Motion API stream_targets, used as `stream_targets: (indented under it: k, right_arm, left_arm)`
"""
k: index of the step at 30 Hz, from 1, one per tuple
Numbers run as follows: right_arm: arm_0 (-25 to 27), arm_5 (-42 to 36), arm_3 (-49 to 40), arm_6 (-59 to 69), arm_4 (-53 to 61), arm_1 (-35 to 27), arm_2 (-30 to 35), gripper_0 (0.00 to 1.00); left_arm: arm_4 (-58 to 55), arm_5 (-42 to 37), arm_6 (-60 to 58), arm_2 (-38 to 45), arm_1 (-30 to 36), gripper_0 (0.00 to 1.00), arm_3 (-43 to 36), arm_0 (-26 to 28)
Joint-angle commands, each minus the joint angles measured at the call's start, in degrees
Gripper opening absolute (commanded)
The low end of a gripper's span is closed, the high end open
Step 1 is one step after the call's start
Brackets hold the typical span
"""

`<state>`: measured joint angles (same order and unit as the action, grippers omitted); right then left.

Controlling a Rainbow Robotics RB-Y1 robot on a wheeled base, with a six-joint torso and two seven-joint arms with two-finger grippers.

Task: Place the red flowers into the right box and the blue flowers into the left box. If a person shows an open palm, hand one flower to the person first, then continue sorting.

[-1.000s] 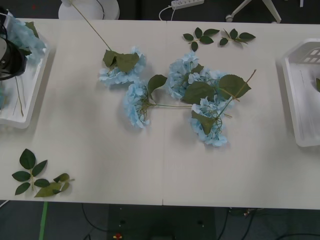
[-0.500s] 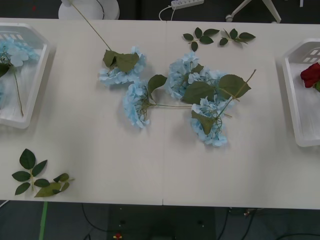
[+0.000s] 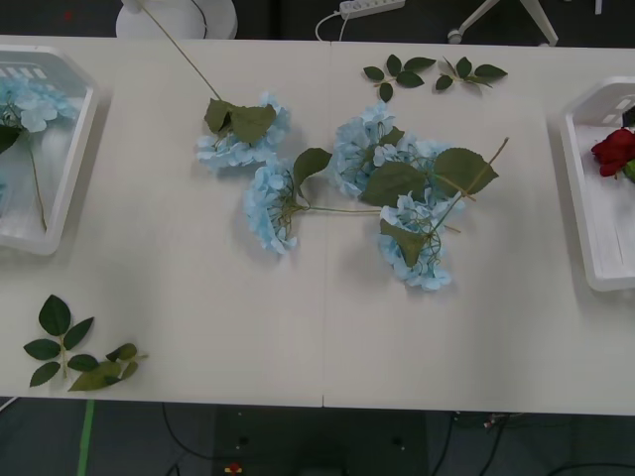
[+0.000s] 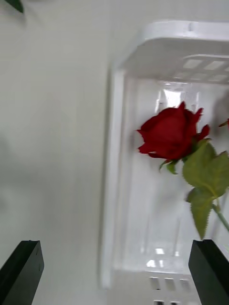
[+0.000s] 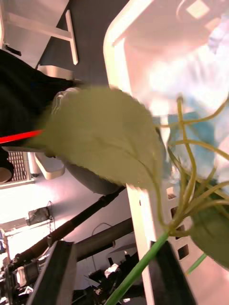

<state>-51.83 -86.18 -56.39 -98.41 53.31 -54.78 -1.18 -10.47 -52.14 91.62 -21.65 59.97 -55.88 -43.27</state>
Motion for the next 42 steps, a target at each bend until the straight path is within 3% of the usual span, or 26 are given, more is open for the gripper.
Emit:
stream_targets:
  k: [1, 3, 8, 13, 17, 24, 34, 42]
  right_arm:
    - [-3.1, -3.3, -5.9, 16.1, 7.4, 0.1, -1.8, 0.9]
    - [-4.4, -5.3, -7.7, 24.5, 10.0, 1.2, -4.9, 0.91]
    - [-8.5, -9.6, -7.9, 36.7, 10.2, 5.3, -8.8, 0.93]
    - [-12.6, -12.0, -4.4, 48.5, 9.9, 11.7, -13.1, 0.93]
    - [-15.3, -12.1, 0.5, 50.9, 9.2, 15.7, -16.6, 0.94]
    - [-19.2, -8.3, 11.0, 49.7, 6.7, 21.8, -21.8, 0.94]
    - [-21.3, -1.4, 20.4, 48.4, 3.0, 28.1, -22.2, 0.94]
    - [-21.3, 0.9, 23.4, 47.1, 1.9, 30.4, -23.3, 0.94]
  left_arm:
    - [1.0, 0.9, -1.3, 1.2, 2.8, 0.67, 0.0, -1.5]
    - [0.2, 0.9, -1.9, 1.8, 2.8, 0.75, -0.2, -1.4]
    - [-5.1, 0.9, -3.2, 4.5, 2.8, 0.83, -1.9, -0.1]
    - [-13.0, -1.2, -11.4, 9.2, 2.7, 1.0, -10.9, 4.9]
    - [-15.4, -5.1, -21.4, 9.8, 2.7, 1.0, -19.1, 7.0]
    - [-16.5, -6.7, -39.9, 9.7, -1.1, 1.0, -25.9, 7.1]
    - [-14.5, 3.4, -52.6, 8.6, -10.7, 1.0, -28.1, 7.0]
    - [-4.2, 9.4, -58.9, 4.0, -19.4, 1.0, -28.1, 4.7]
